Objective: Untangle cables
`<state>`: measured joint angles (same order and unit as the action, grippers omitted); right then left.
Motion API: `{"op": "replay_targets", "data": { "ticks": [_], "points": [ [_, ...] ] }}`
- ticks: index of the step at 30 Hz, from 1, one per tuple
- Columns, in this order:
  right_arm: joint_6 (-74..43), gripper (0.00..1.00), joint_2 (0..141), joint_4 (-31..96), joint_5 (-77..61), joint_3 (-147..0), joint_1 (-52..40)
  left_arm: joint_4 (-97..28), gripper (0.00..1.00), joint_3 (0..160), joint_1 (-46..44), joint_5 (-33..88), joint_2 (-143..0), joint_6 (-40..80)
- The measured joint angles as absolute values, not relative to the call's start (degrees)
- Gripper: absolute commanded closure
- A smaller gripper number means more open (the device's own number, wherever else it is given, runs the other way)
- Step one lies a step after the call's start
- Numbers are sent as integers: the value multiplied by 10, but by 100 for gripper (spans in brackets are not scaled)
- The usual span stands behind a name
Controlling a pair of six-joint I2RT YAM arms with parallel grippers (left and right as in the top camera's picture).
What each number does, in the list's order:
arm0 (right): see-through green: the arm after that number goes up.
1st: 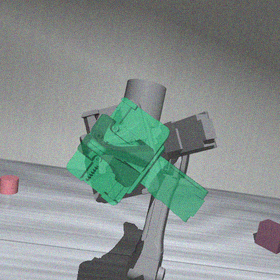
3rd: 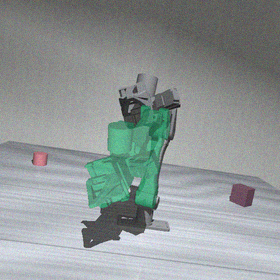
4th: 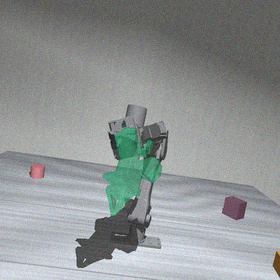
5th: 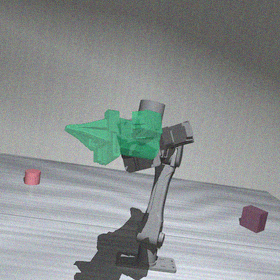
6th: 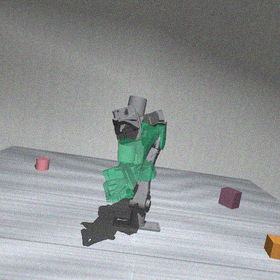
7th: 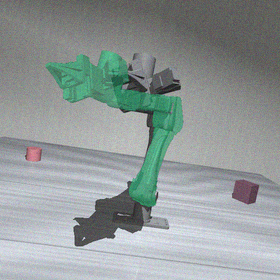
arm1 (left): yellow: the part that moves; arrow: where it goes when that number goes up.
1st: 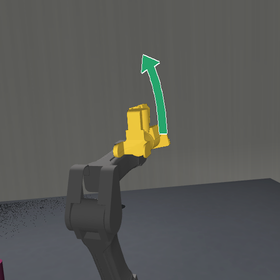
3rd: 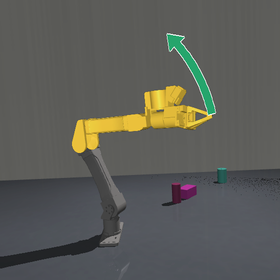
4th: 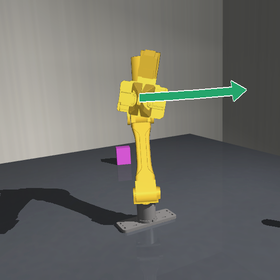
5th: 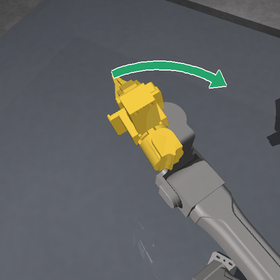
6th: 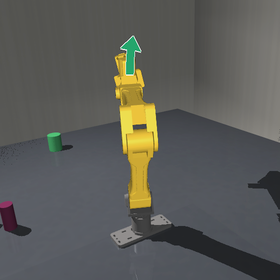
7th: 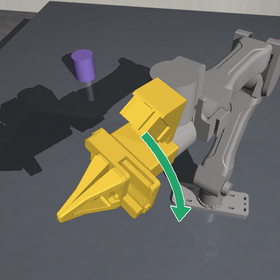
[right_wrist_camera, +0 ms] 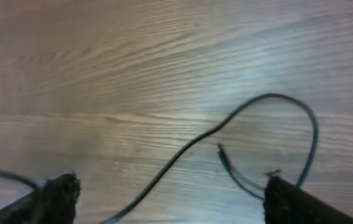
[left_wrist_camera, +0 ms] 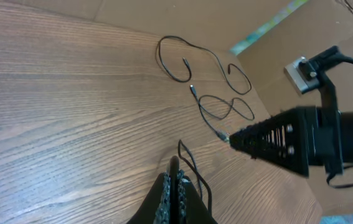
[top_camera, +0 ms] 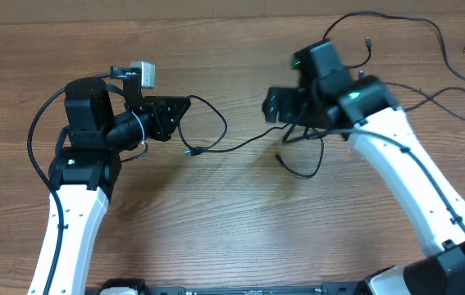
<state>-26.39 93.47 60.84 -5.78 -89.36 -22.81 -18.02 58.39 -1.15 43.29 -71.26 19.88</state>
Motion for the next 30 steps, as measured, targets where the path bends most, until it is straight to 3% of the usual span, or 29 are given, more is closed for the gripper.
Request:
{"op": "replay_targets", "data": {
  "ticks": [3, 20, 22, 25, 30],
  "points": [
    [-293, 10, 940, 619, -86, -894, -218, -180, 96, 584, -11, 433, -713, 200],
    [-453, 8, 1060, 611, -105, -894, -229, -174, 96, 584, -11, 433, -713, 211],
    [-462, 16, 1061, 604, -107, -894, -229, -171, 96, 584, -11, 433, -713, 211],
    [-475, 35, 1064, 584, -110, -894, -229, -171, 96, 584, -11, 433, -713, 211],
    [-504, 40, 1065, 571, -119, -894, -229, -171, 96, 584, -11, 433, -713, 217]
  ]
}}
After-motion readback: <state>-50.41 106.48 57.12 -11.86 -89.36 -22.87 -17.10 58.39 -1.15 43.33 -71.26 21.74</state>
